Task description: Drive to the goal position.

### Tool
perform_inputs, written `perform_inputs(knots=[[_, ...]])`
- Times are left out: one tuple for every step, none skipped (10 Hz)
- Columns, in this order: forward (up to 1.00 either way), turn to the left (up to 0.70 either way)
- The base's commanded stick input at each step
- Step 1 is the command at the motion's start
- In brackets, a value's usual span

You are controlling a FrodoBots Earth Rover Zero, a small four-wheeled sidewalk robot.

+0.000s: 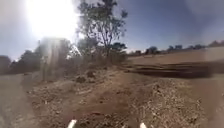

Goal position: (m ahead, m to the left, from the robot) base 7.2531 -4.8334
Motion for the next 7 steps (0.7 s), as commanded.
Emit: perform_inputs(knots=[[0.7, 0.0], [0.7, 0.0], [0.7, 0.0], [0.7, 0.0], [0.7, 0.0], [0.7, -0.07], [0.7, -0.23]])
